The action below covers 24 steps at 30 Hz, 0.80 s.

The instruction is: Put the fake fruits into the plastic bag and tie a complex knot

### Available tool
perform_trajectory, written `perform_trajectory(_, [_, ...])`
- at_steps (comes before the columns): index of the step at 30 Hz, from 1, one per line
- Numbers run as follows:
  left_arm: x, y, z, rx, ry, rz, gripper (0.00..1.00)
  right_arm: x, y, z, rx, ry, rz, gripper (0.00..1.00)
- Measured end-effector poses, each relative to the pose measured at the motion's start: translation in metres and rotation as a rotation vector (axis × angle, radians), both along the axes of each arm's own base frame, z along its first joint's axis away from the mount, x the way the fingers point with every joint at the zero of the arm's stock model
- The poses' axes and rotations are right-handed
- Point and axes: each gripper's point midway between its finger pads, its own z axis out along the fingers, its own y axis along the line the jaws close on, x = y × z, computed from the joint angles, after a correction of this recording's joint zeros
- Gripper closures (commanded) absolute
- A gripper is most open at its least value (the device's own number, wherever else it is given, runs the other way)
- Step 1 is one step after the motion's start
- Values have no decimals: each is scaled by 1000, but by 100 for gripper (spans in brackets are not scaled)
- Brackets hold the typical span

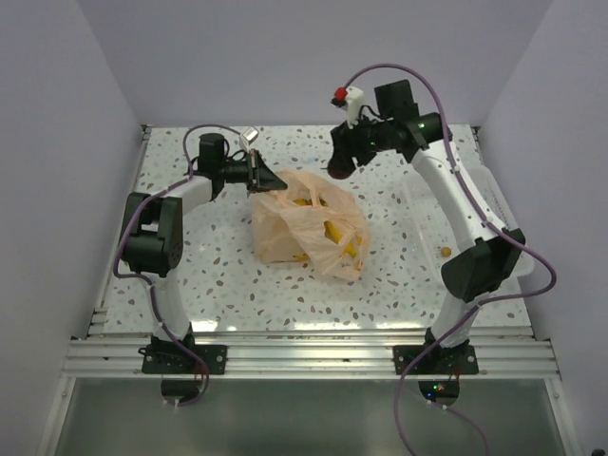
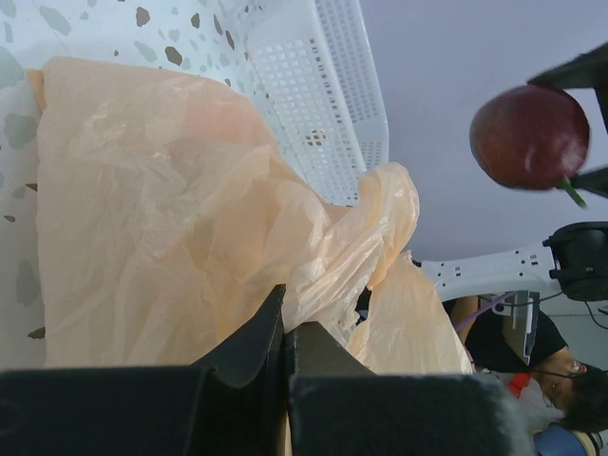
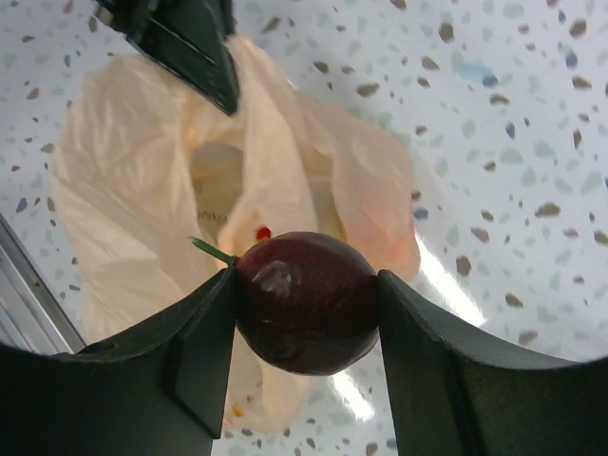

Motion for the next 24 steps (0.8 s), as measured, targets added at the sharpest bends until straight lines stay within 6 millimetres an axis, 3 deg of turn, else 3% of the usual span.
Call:
perform_trajectory(4, [1,0,1,1,-7,-1,100,-8,59,15,28,-99,96,76])
perform_trajectory(8, [1,0,1,1,-7,-2,100,-13,98,15,26,-168,143,76])
perform_trajectory(11, [1,-1,0,1,-5,-3,100,-20,124,3,13,-184,179,76])
perform_trajectory(15, [2,-1,-1,-2,2,-4,100,-35,145,-31,-29,-152,221,75])
perform_trajectory(19, [3,-1,-1,-5,7,-4,100,-42,144,-65,-84,-98,225,58])
perform_trajectory(20, [3,-1,-1,-6,8,-4,100,-43,143,-69,-91,-89,225,38])
perform_trajectory(23, [5,-2,2,-11,-1,-4,100,-43,141,-74,-102,-78,222,14])
perform_trajectory(24, [6,-2,3,-13,-4,-5,100,-43,140,-73,-101,-76,221,11])
